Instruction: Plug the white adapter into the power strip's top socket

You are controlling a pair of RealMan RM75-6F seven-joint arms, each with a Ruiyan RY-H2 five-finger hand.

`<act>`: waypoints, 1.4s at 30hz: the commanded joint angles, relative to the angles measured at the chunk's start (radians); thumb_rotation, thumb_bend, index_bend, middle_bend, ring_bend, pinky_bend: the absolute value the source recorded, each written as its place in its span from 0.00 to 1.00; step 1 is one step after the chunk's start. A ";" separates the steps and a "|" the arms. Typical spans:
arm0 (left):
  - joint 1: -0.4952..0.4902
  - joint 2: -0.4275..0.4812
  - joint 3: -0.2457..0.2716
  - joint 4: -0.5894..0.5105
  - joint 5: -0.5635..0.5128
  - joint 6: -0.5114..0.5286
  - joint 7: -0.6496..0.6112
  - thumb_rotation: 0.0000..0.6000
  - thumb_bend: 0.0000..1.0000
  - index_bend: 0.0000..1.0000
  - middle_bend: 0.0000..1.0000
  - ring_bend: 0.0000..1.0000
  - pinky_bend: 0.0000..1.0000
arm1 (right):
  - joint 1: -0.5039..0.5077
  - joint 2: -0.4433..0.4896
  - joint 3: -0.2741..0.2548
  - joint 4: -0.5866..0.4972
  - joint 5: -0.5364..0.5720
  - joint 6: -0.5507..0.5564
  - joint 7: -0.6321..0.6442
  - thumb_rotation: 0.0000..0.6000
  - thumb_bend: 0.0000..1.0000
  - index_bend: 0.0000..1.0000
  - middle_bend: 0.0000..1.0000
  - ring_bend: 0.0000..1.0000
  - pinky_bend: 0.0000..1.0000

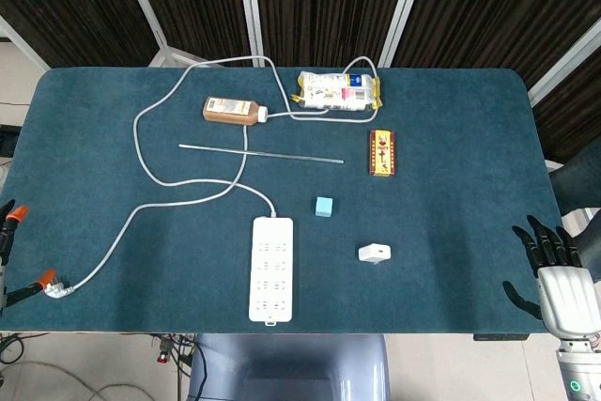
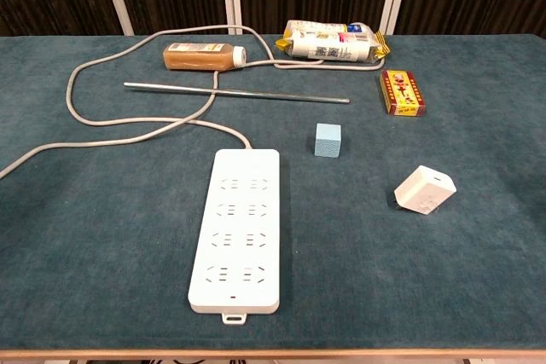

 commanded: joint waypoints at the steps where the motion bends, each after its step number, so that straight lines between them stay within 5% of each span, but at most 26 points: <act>1: 0.000 -0.001 0.000 0.000 0.001 0.000 0.000 1.00 0.12 0.10 0.00 0.00 0.00 | 0.002 -0.003 0.002 0.002 0.004 -0.004 -0.002 1.00 0.31 0.13 0.05 0.13 0.08; 16: 0.006 -0.001 0.000 -0.005 0.002 0.006 0.014 1.00 0.12 0.10 0.00 0.00 0.00 | 0.006 0.009 -0.012 -0.023 0.001 -0.033 0.051 1.00 0.31 0.13 0.05 0.13 0.06; 31: 0.005 0.000 0.007 -0.010 0.013 -0.002 0.019 1.00 0.12 0.10 0.00 0.00 0.00 | 0.099 -0.007 -0.076 -0.106 -0.082 -0.216 0.199 1.00 0.31 0.12 0.05 0.12 0.00; 36: 0.007 0.004 0.007 -0.012 0.013 0.001 0.013 1.00 0.12 0.10 0.00 0.00 0.00 | 0.158 -0.053 -0.037 -0.167 -0.051 -0.282 0.196 1.00 0.31 0.13 0.07 0.12 0.00; 42: 0.008 0.006 0.002 -0.013 0.002 -0.002 0.006 1.00 0.12 0.10 0.00 0.00 0.00 | 0.238 -0.095 0.024 -0.233 0.044 -0.386 0.046 1.00 0.31 0.18 0.11 0.13 0.00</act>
